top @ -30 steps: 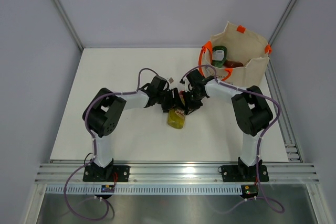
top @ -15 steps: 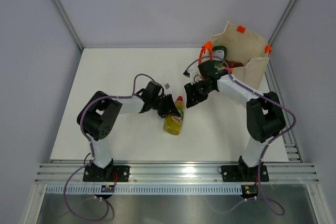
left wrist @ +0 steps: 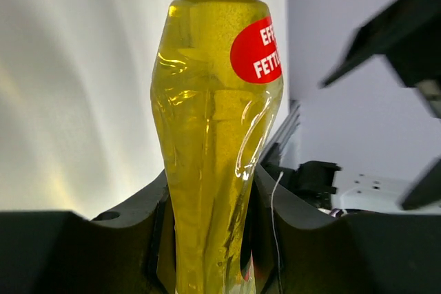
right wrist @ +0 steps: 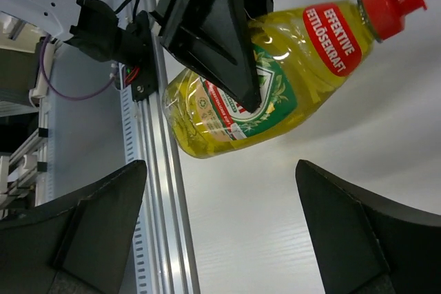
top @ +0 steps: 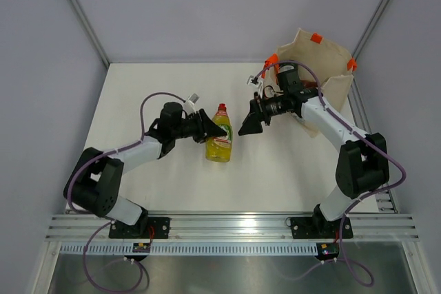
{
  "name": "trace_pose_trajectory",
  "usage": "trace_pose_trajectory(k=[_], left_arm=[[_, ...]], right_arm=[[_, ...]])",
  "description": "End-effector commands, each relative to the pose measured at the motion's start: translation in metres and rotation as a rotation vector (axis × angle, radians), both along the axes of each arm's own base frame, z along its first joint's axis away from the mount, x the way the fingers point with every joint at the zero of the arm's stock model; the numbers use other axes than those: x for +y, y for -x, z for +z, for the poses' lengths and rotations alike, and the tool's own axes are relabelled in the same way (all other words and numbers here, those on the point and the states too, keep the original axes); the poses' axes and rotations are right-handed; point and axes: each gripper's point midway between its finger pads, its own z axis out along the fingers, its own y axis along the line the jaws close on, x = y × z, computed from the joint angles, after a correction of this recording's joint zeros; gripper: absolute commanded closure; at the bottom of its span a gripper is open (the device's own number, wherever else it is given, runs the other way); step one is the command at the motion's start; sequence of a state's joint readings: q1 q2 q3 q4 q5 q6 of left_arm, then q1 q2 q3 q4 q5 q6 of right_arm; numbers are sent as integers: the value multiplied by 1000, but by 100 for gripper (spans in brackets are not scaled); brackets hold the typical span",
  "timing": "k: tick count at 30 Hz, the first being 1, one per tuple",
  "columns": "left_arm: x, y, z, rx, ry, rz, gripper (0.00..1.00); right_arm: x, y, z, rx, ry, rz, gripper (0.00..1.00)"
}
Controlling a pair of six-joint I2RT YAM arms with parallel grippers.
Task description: Place the personal care products into the canvas bag
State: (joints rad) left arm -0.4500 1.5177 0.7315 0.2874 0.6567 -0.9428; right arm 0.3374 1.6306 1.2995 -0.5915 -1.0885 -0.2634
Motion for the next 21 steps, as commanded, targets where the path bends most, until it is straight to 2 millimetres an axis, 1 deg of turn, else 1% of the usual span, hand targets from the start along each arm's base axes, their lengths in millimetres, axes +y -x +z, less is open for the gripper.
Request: trace_pose_trajectory(k=[1, 2, 3, 4, 5, 6, 7, 8, 9, 10, 12, 14, 15, 16, 17, 18, 19, 20, 21], left_arm=[[-5, -5, 94, -261, 212, -15, 100], [-3, -5, 105, -278, 234, 1, 100], [-1, -9, 116, -317, 256, 25, 100], [0, -10, 122, -329, 273, 43, 100], [1, -11, 131, -333, 298, 65, 100], [4, -14, 146, -378, 329, 95, 100], [5, -16, 153, -391, 348, 111, 100], [6, -17, 161, -393, 371, 128, 100], [9, -20, 171, -422, 394, 152, 100], [9, -21, 177, -430, 409, 163, 100], [12, -25, 191, -448, 454, 195, 100], [13, -28, 198, -436, 491, 215, 100], [15, -28, 206, -453, 518, 225, 100], [15, -29, 209, -454, 535, 230, 100], [16, -29, 212, -442, 555, 237, 100], [17, -30, 215, -450, 571, 246, 100], [18, -30, 217, -452, 577, 248, 100], [18, -30, 219, -452, 582, 248, 100], [18, -30, 221, -456, 587, 248, 100]], right_arm=[[16, 1, 27, 27, -78, 42, 4], [18, -2, 29, 68, -84, 25, 7], [20, 1, 33, 97, -104, 31, 7], [23, 1, 30, 129, -99, 15, 8], [28, -2, 34, 130, -113, -1, 7], [31, -3, 37, 190, -114, -38, 5], [32, -2, 32, 230, -108, -71, 5], [39, -5, 42, 196, -147, -82, 3], [43, -4, 48, 267, -164, -113, 1], [44, 0, 44, 287, -170, -119, 1], [53, 6, 52, 270, -198, -102, 0], [62, 15, 56, 244, -210, -71, 0], [65, 18, 57, 255, -215, -57, 0], [67, 22, 56, 271, -224, -46, 0], [71, 20, 64, 234, -266, -30, 1], [74, 23, 71, 280, -289, -26, 0], [75, 25, 71, 291, -307, -23, 1], [77, 24, 81, 282, -347, -15, 1], [80, 22, 83, 288, -356, -20, 1]])
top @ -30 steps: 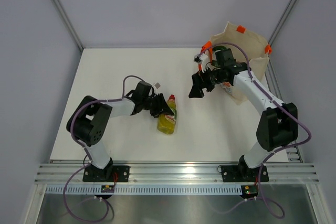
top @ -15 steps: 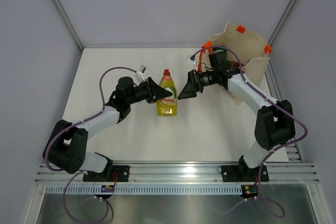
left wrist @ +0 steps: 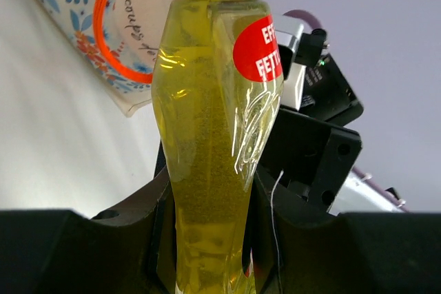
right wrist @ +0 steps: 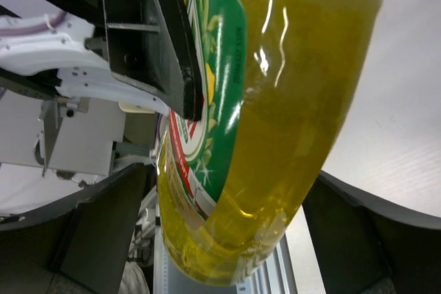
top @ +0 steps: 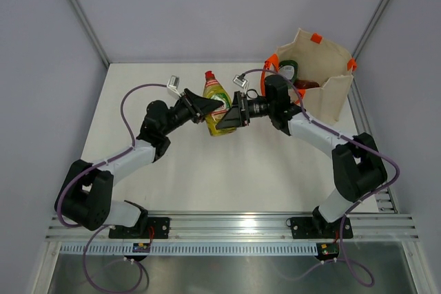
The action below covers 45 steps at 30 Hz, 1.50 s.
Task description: Place the personal care products into the canvas bag
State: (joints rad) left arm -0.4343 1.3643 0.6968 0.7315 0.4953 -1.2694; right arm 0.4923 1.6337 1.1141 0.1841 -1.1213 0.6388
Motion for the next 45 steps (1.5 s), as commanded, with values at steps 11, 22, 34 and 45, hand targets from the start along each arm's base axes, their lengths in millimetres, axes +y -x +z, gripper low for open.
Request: trace_pose_trajectory(k=[11, 22, 34, 45], left_arm=[[11, 9, 86, -238, 202, 24, 100], [15, 3, 90, -273, 107, 38, 16], [52, -5, 73, -254, -233, 153, 1], [109, 4, 53, -209, -544, 296, 1]], right_arm=[[20, 0, 62, 73, -231, 79, 51], [13, 16, 74, 0, -227, 121, 100], [-11, 5, 118, -184, -230, 66, 100], [-87, -72, 182, -356, -212, -182, 100]])
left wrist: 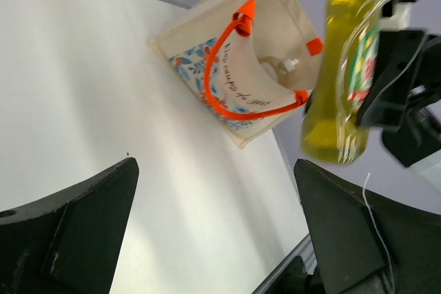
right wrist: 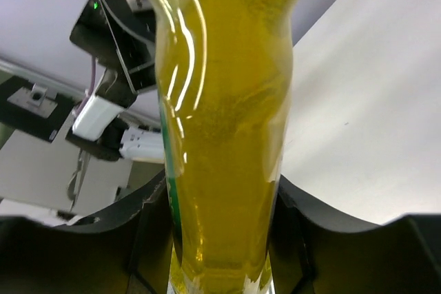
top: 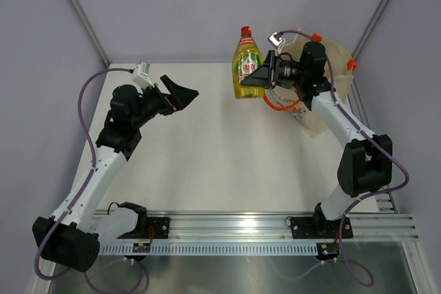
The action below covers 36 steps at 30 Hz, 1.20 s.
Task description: Place the personal care products into the canvas bag
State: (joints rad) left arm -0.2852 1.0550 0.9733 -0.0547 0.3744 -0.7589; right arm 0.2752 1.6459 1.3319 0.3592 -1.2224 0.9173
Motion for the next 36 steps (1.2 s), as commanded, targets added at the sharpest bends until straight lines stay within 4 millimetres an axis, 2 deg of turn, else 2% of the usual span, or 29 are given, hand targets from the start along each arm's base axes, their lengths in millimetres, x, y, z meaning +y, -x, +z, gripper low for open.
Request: trace_pose_trajectory(k=[1, 2, 3, 4, 5, 6, 7, 8, 9, 10, 11, 12, 13, 14, 17, 21, 25, 26, 28, 29, 31, 32, 36], left_arm=[[25, 8, 1, -34, -109, 65, 1], [28, 9, 1, -37, -106, 71, 1], [30, 11, -6, -25, -110, 76, 1], [35, 11, -8, -20, -106, 92, 1], [38, 14, -6, -31, -99, 104, 1], [41, 15, -8, -31, -96, 111, 1], [44, 16, -15, -14, -91, 121, 1], [45, 18, -17, -7, -88, 126, 1], [48, 20, -18, -6, -86, 131, 1], [51, 20, -24, 13, -85, 144, 1], [53, 22, -29, 29, -89, 146, 1], [57, 23, -30, 35, -86, 159, 1], [58, 25, -36, 50, -90, 163, 1], [60, 26, -40, 61, -93, 169, 1], [67, 29, -49, 80, -105, 196, 1], [76, 31, -57, 99, -114, 231, 1], [82, 32, -64, 129, -130, 254, 1], [82, 33, -66, 132, -130, 254, 1], [83, 34, -70, 141, -131, 253, 1], [83, 34, -71, 141, -131, 253, 1], [83, 35, -75, 148, -128, 254, 1], [83, 35, -75, 146, -128, 252, 1], [84, 34, -78, 157, -139, 246, 1]], right_arm=[[-39, -13, 72, -288, -3, -104, 100], [-46, -22, 74, -306, 17, -145, 100], [-63, -33, 89, -361, 38, -204, 100], [-72, -43, 75, -339, 96, -236, 100], [-83, -57, 75, -351, 132, -303, 100], [-94, -65, 86, -393, 156, -348, 100], [-114, -81, 70, -374, 219, -402, 100], [-137, -99, 67, -374, 272, -500, 100], [-152, -109, 74, -403, 304, -554, 100], [-176, -124, 55, -391, 382, -607, 100], [-197, -138, 56, -419, 461, -701, 100], [-209, -146, 49, -436, 524, -735, 100], [-224, -154, 27, -460, 636, -734, 100], [-240, -162, 22, -468, 720, -792, 100], [-266, -173, -9, -459, 875, -823, 100], [-282, -183, -39, -433, 972, -836, 99], [-290, -188, -73, -381, 1039, -800, 89], [-290, -188, -75, -378, 1047, -790, 80], [-292, -184, -82, -344, 1066, -781, 69], [-293, -182, -83, -340, 1077, -783, 56], [-296, -178, -79, -338, 1084, -800, 42], [-296, -176, -82, -329, 1087, -800, 1], [-296, -172, -74, -327, 1084, -819, 1]])
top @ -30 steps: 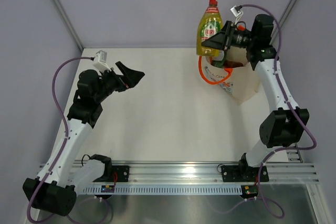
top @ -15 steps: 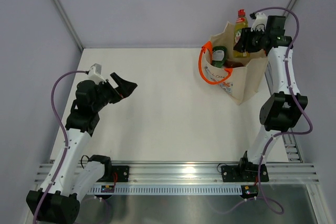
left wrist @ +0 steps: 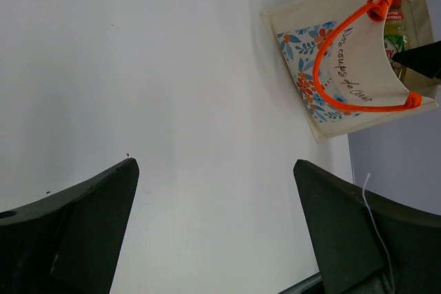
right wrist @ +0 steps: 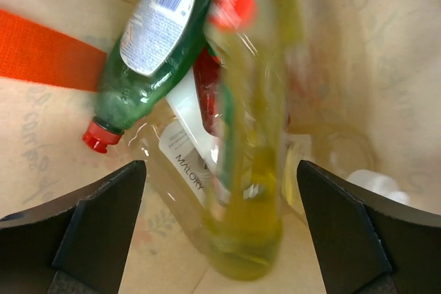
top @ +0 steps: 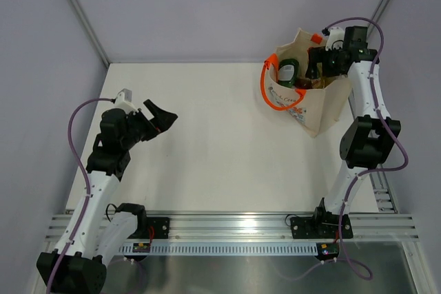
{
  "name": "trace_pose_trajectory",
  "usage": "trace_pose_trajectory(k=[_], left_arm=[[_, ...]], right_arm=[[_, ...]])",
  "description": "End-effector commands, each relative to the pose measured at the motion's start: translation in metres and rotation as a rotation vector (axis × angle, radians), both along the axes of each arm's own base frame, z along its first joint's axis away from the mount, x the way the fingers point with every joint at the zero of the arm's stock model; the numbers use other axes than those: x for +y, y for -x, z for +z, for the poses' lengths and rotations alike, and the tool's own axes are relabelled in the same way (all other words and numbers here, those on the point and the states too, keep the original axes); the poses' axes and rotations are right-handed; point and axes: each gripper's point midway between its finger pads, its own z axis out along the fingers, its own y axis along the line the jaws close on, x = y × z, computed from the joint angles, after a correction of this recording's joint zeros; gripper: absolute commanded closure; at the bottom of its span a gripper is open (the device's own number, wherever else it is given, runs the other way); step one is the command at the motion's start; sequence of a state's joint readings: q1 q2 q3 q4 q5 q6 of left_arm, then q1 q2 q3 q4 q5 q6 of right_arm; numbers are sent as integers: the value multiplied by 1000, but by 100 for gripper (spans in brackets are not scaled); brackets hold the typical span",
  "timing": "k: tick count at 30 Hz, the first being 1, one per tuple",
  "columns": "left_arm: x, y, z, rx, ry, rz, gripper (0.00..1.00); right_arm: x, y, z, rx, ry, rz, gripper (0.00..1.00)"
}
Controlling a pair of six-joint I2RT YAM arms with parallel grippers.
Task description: Place the personal care products into the canvas bag
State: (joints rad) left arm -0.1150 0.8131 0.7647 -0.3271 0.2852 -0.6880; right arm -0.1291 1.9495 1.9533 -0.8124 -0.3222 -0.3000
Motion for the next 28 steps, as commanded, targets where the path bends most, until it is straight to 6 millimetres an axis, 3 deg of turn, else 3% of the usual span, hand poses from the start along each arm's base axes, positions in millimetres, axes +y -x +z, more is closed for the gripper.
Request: trace_pose_trajectory(k=[1, 5, 8, 9, 10, 11, 13, 15, 18, 19, 20, 22, 23, 24, 27, 28], left_arm=[[3, -3, 7, -32, -17, 0, 1], [6, -3, 11, -32, -49, -2, 1], [14, -1, 8, -8, -111, 16, 1], [17, 2, 3, 17, -131, 20, 1], [22, 2, 3, 20, -154, 40, 1], [25, 3, 5, 13, -178, 44, 1], [31, 6, 6, 13, -204, 63, 1], [33, 9, 5, 10, -219, 68, 1], [37, 14, 5, 1, -225, 82, 1], [37, 15, 7, -6, -224, 85, 1], [37, 16, 7, -8, -223, 84, 1], [37, 18, 4, -1, -225, 81, 1], [37, 19, 5, -7, -225, 81, 1], [38, 20, 4, -3, -228, 81, 1], [38, 21, 3, -5, -229, 81, 1], [37, 21, 2, -5, -227, 78, 1]], right_arm=[[0, 2, 55, -139, 32, -18, 1], [0, 7, 92, -208, 17, -52, 0], [3, 23, 129, -287, 32, -34, 1], [4, 33, 149, -335, 33, -41, 0], [2, 39, 149, -337, 40, -57, 0], [1, 47, 169, -398, 39, -74, 0], [-2, 55, 164, -398, 37, -115, 0], [0, 69, 174, -420, 15, -132, 0], [2, 87, 168, -396, -13, -164, 0], [3, 92, 157, -371, -19, -166, 1], [4, 99, 165, -401, -28, -177, 1], [-2, 106, 149, -387, -23, -223, 1], [-4, 112, 163, -447, -26, -248, 1], [-10, 114, 150, -431, -19, -292, 1], [-13, 122, 159, -497, -40, -342, 1], [-13, 123, 154, -491, -58, -360, 0]])
